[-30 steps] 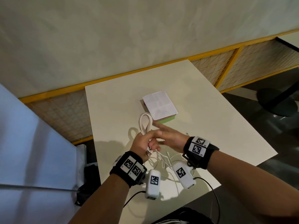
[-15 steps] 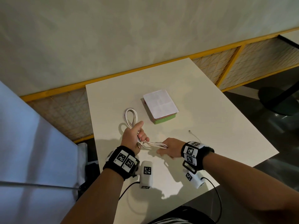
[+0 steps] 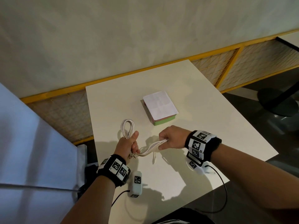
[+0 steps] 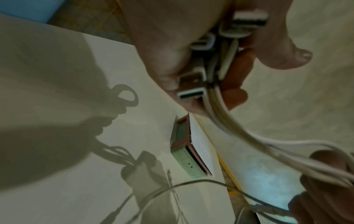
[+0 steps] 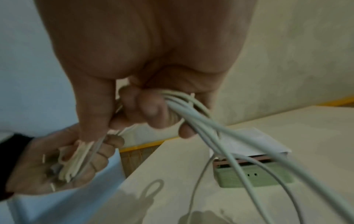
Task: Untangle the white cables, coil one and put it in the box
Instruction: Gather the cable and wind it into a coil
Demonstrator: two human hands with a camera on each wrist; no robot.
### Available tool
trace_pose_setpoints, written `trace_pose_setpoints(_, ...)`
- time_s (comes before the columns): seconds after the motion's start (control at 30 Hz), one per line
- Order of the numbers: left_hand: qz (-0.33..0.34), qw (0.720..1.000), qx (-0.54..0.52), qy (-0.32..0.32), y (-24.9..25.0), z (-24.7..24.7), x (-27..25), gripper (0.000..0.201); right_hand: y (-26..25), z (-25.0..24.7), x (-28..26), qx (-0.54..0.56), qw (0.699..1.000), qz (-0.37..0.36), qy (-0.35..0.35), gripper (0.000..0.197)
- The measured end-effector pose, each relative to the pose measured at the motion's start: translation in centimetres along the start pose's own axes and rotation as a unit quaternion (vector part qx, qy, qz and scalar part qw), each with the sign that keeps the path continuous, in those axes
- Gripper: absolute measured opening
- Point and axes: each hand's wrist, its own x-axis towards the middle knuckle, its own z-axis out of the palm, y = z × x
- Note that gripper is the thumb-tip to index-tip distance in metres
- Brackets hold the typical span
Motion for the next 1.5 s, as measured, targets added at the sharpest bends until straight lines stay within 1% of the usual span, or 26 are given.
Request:
trace_pose_setpoints(0.03,0.011,0.999,0.033,-0.006,-0.3,-0.1,0.0,0.051,-0.2,0.0,0.0,-0.005,1.0,-0.014,-0.001,0.028)
trace_pose_setpoints(0.1,0.025,0.992,0.125,-0.025,-0.7,0.1,-0.3,0.05,-0.7,0.0,0.2,-0.007,0.999,-0.035,0.006,0.01)
trace_pose_setpoints(0.13,0.026,0.988,0.147,-0.035,-1.0,0.2,-0.6,0.049,-0.9,0.1,0.3,-0.003,0.999,-0.041,0.021,0.014)
trace_pose_setpoints(0.2,0.027,0.988,0.146,-0.046,-1.5,0.5,-0.7,0.043,-1.1,0.4,0.6,0.01,0.996,-0.053,0.067,0.02)
trace_pose_setpoints(0.33,0.027,0.978,0.197,-0.068,-1.7,1.2,-1.3,0.03,-2.1,1.0,0.8,-0.009,0.988,-0.05,0.143,0.014)
trace_pose_setpoints(0.4,0.022,0.972,0.218,-0.081,-1.7,1.6,-1.7,0.035,-2.8,1.2,0.8,-0.019,0.985,-0.019,0.168,0.019)
trace_pose_setpoints(0.5,0.011,0.968,0.233,-0.095,-1.7,2.3,-2.0,0.043,-3.4,1.7,1.1,0.057,0.98,0.038,0.189,0.037)
trace_pose_setpoints(0.57,0.001,0.962,0.251,-0.105,-1.5,2.6,-2.2,0.044,-3.7,1.9,1.3,0.115,0.974,0.063,0.185,0.049)
trace_pose_setpoints(0.63,-0.006,0.957,0.267,-0.116,-1.3,2.8,-2.5,0.05,-3.8,2.0,1.5,0.141,0.971,0.083,0.177,0.06)
trace_pose_setpoints(0.67,-0.007,0.954,0.274,-0.12,-1.2,3.0,-2.7,0.048,-3.8,1.9,1.6,0.143,0.971,0.097,0.167,0.063)
trace_pose_setpoints(0.7,-0.005,0.954,0.275,-0.121,-1.2,3.1,-2.8,0.042,-3.7,1.8,1.7,0.138,0.972,0.116,0.149,0.061)
trace_pose_setpoints(0.73,-0.002,0.954,0.275,-0.117,-1.2,3.3,-2.9,0.036,-3.5,1.7,1.9,0.129,0.975,0.128,0.128,0.051)
trace_pose_setpoints(0.8,0.001,0.955,0.276,-0.107,-1.2,3.6,-3.2,0.027,-3.6,1.6,2.1,0.103,0.98,0.151,0.083,0.016)
trace_pose_setpoints(0.83,0.001,0.955,0.276,-0.107,-1.2,3.7,-3.2,0.025,-3.6,1.6,2.1,0.103,0.979,0.159,0.072,0.01)
trace_pose_setpoints(0.9,-0.006,0.956,0.272,-0.112,-1.3,3.8,-3.3,0.024,-3.6,1.8,2.3,0.136,0.974,0.166,0.067,0.014)
trace_pose_setpoints(1.0,0.0,0.96,0.257,-0.114,-1.2,3.9,-3.1,0.029,-3.3,2.5,3.2,0.238,0.954,0.152,0.105,0.022)
trace_pose_setpoints(1.07,0.034,0.963,0.245,-0.107,-0.9,4.3,-2.7,0.022,-3.4,2.9,3.4,0.311,0.929,0.146,0.14,0.032)
trace_pose_setpoints(1.1,0.048,0.965,0.235,-0.104,-0.7,4.6,-2.6,0.026,-3.5,3.0,3.5,0.345,0.914,0.147,0.156,0.037)
trace_pose_setpoints(1.17,0.06,0.969,0.218,-0.099,-0.5,4.9,-2.2,0.051,-3.7,3.0,3.5,0.397,0.888,0.151,0.176,0.042)
trace_pose_setpoints(1.2,0.062,0.967,0.227,-0.099,-0.5,4.9,-2.0,0.056,-3.8,3.0,3.4,0.411,0.881,0.151,0.18,0.042)
trace_pose_setpoints(1.23,0.063,0.963,0.242,-0.102,-0.5,4.9,-1.8,0.052,-3.9,3.0,3.4,0.419,0.876,0.152,0.183,0.041)
trace_pose_setpoints(1.27,0.055,0.959,0.258,-0.1,-0.5,4.9,-1.7,0.041,-4.0,3.0,3.4,0.427,0.871,0.151,0.191,0.039)
trace_pose_setpoints(1.33,0.027,0.956,0.285,-0.073,0.0,5.0,-1.6,0.015,-4.2,3.0,3.3,0.436,0.863,0.145,0.21,0.034)
trace_pose_setpoints(1.37,0.018,0.953,0.297,-0.061,0.2,5.0,-1.5,0.011,-4.3,2.9,3.2,0.439,0.86,0.14,0.22,0.034)
trace_pose_setpoints(1.4,0.012,0.95,0.306,-0.053,0.3,5.1,-1.4,0.012,-4.4,2.8,3.2,0.447,0.854,0.135,0.228,0.034)
trace_pose_setpoints(1.5,0.011,0.944,0.325,-0.05,1.0,5.7,-1.5,0.023,-4.5,2.6,3.0,0.5,0.821,0.125,0.246,0.04)
